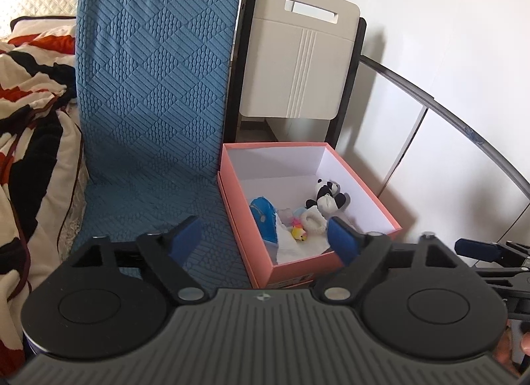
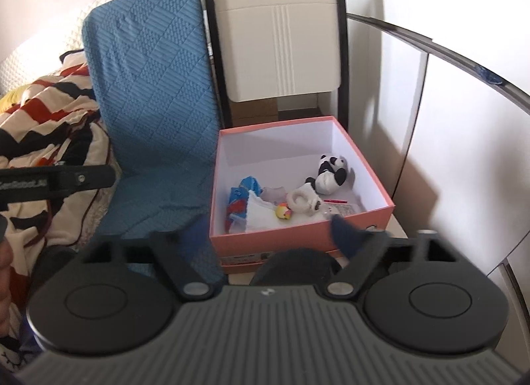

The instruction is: Organize soft objects

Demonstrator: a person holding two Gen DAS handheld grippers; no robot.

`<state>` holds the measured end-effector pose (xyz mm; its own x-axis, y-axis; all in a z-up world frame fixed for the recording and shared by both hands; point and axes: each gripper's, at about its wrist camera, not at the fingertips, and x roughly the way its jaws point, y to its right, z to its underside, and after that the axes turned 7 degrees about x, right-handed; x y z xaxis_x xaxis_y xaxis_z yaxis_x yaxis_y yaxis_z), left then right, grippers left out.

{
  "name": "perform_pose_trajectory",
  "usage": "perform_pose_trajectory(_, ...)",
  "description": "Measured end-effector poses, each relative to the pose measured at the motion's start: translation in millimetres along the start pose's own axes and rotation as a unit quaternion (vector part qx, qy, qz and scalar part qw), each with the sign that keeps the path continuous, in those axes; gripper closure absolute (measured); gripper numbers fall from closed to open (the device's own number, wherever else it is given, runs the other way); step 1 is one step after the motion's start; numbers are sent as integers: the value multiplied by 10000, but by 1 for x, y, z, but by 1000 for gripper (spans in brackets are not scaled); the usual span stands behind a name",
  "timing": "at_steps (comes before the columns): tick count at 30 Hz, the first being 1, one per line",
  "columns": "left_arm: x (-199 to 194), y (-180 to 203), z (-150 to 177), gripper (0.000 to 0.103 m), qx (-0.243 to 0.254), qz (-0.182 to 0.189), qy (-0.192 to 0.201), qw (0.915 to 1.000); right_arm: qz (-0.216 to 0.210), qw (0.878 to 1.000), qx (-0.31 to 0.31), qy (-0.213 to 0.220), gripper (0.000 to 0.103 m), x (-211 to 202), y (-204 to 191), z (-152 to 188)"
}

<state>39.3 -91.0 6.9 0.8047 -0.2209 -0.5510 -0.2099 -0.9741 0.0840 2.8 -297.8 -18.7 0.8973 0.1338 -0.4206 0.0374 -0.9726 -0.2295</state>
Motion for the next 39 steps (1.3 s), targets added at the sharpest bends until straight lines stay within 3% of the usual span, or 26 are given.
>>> perform_pose_trajectory(4,0,1,1,2,36,-27,-3,10000,69,9999,86,-129,16,4,5,0)
perform_pose_trajectory(7,2,1,1,1,40,-91,-34,9999,53,9997,173,-176,0,6,7,2)
perform_pose_trajectory(39,2,-23,-9,0,-342,-235,-139,9990,95,9998,113,-121,0,14,-3,-11)
